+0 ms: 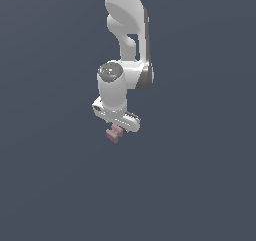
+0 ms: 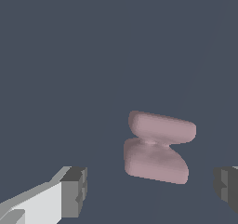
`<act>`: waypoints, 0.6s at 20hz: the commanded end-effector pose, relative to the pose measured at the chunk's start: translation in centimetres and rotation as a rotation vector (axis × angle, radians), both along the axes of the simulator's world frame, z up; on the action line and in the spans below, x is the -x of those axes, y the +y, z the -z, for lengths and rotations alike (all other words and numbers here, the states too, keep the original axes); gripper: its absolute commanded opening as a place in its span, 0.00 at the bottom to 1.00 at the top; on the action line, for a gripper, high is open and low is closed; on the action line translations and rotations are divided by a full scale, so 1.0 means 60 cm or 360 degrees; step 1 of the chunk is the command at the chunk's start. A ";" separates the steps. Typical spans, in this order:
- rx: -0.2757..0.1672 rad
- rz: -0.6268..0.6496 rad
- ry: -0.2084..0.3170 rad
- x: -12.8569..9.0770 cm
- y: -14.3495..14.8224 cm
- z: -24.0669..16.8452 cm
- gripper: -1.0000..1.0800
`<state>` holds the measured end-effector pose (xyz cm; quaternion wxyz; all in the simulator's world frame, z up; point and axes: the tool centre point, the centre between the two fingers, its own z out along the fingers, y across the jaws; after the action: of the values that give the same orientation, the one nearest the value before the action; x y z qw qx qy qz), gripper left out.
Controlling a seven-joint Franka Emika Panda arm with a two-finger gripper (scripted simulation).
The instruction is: Pick up the object and move it to a goal position.
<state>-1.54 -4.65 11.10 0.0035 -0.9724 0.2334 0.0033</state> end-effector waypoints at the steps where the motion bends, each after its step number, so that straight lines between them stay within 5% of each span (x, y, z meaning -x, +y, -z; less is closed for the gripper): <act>1: 0.0004 0.0098 -0.0003 0.004 -0.011 0.013 0.96; 12: 0.0014 0.0277 -0.0007 0.013 -0.033 0.036 0.96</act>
<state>-2.30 -6.60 9.00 0.0000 -0.9493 0.3143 0.0004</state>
